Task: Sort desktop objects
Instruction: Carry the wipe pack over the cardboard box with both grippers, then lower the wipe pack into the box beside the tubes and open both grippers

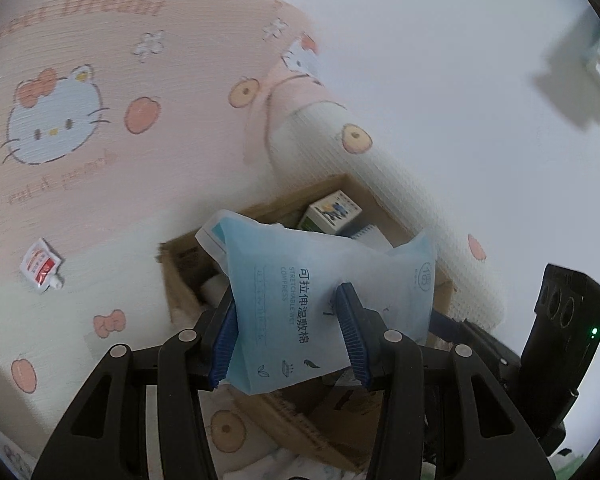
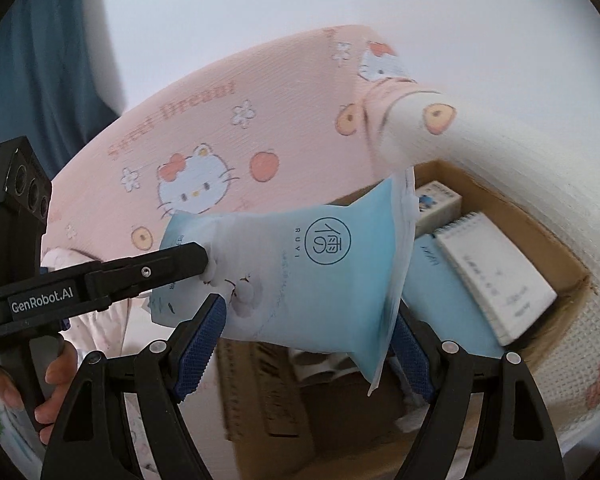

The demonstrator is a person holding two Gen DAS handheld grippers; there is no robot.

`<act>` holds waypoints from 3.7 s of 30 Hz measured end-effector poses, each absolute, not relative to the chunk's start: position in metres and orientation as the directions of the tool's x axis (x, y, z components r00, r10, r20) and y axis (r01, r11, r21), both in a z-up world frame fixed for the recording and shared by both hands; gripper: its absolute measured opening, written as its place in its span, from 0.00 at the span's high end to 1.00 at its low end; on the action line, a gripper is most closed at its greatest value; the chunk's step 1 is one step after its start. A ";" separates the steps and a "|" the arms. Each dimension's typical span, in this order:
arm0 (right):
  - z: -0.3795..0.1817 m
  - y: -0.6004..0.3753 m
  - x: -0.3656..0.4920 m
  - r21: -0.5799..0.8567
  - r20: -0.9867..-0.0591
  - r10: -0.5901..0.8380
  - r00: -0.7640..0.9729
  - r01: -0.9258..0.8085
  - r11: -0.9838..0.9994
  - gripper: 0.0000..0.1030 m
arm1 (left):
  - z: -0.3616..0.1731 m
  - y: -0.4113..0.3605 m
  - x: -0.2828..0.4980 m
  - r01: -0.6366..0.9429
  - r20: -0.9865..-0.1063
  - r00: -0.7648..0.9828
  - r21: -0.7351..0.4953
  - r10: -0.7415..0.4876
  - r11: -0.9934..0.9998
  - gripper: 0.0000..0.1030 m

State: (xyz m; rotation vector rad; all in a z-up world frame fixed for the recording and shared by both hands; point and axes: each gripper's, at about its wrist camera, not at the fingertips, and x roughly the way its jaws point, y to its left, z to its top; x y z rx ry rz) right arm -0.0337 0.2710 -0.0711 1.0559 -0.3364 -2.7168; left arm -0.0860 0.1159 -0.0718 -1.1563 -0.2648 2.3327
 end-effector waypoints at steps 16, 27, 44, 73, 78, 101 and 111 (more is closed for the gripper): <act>-0.075 0.346 -0.047 0.293 -0.746 -0.268 -0.610 0.061 -0.954 0.23 | -0.109 0.181 -0.080 -0.271 -0.758 -0.378 -0.458 0.531 -0.847 0.53; -0.087 0.361 -0.078 0.150 -0.869 -0.159 -0.468 0.057 -0.987 0.23 | -0.147 0.194 -0.083 -0.148 -0.776 -0.268 -0.552 0.571 -0.820 0.68; -0.096 0.383 -0.099 0.135 -0.889 -0.129 -0.440 0.018 -0.991 0.54 | -0.154 0.204 -0.071 -0.220 -0.859 -0.237 -0.408 0.455 -0.886 0.71; -0.107 0.408 -0.107 0.340 -0.863 -0.307 -0.401 -0.011 -0.940 0.54 | -0.151 0.286 -0.141 -0.561 -0.830 -0.018 -0.453 0.558 -0.693 0.50; -0.107 0.409 -0.109 0.347 -0.864 -0.310 -0.396 -0.025 -0.937 0.59 | -0.146 0.283 -0.138 -0.538 -0.833 -0.031 -0.451 0.552 -0.712 0.68; -0.122 0.342 -0.114 0.319 -0.915 -0.327 -0.237 0.072 -0.945 0.65 | -0.148 0.246 -0.120 -0.551 -0.911 0.020 -0.354 0.413 -0.755 0.74; -0.145 0.315 -0.114 0.333 -0.933 -0.344 -0.108 0.109 -0.937 0.64 | -0.169 0.241 -0.109 -0.566 -0.960 0.051 -0.255 0.275 -0.784 0.75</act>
